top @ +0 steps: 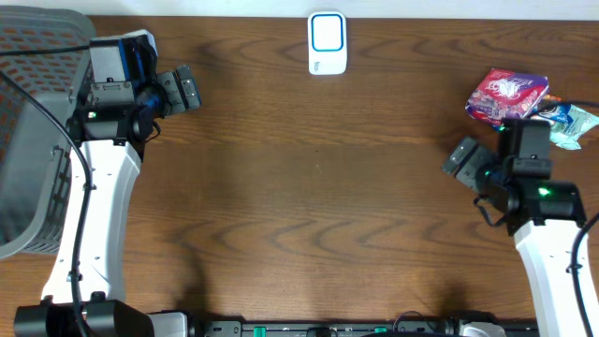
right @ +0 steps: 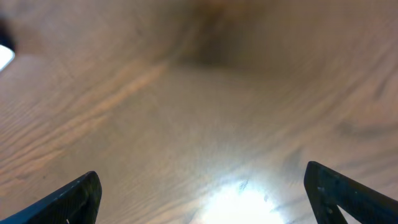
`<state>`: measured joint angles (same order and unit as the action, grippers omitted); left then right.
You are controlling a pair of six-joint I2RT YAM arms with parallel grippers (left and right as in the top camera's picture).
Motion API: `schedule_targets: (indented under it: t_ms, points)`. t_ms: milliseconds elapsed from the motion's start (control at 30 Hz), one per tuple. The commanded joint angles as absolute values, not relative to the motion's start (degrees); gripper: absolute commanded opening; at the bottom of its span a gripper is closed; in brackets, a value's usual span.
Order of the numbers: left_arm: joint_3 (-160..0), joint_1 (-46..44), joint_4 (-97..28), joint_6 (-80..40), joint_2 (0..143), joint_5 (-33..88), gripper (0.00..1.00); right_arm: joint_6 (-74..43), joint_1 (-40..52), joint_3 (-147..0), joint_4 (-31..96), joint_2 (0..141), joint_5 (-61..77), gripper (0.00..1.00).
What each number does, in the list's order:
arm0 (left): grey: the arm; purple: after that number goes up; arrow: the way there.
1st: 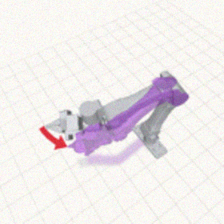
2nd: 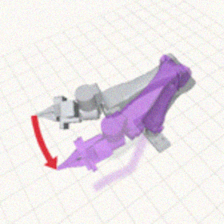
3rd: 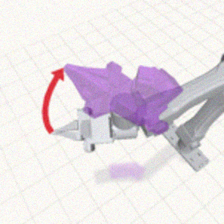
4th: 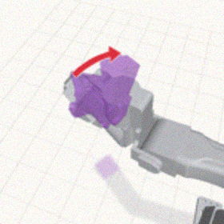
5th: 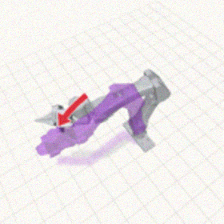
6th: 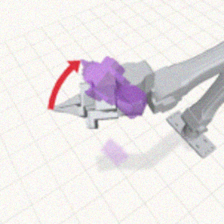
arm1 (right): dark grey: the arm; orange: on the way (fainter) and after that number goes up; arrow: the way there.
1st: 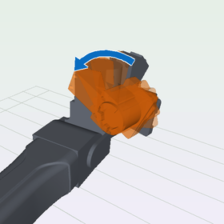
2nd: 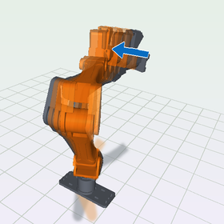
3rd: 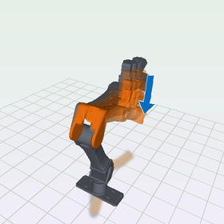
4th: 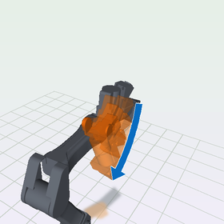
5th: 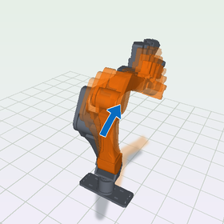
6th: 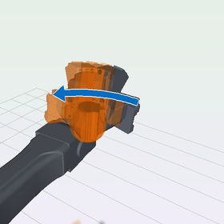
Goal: Scan the item barcode
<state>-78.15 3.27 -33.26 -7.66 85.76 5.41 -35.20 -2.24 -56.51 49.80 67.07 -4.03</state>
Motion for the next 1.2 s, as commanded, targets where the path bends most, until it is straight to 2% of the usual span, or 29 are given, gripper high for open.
schedule_targets:
  t_ms: [0, 433, 633, 800, 900, 1167]
  points:
    - [-78.0, 3.4, -33.4, -7.5, 86.2, 4.9, 0.98, -43.9, -1.7, -53.7, 49.7, 67.1, -1.9, 0.99]
    - [-78.0, 3.4, -33.4, -7.5, 86.2, 4.9, 0.98, -43.9, -1.7, -49.7, 54.1, 67.1, -1.3, 0.99]
    - [-78.0, 3.4, -33.4, -7.5, 86.2, 4.9, 0.98, -42.8, -1.5, -49.6, 51.1, 67.1, -1.2, 0.99]
    - [-78.0, 3.4, -33.4, -7.5, 86.2, 4.9, 0.98, -34.0, 0.1, -47.7, 42.4, 66.9, -0.9, 0.99]
    - [-78.0, 3.4, -33.4, -7.5, 86.2, 4.9, 0.98, -33.6, 1.4, -44.6, 35.3, 66.5, -1.0, 0.99]
    - [-78.0, 3.4, -33.4, -7.5, 86.2, 4.9, 0.98, -32.3, 4.6, -27.4, 6.0, 61.1, 0.0, 0.99]
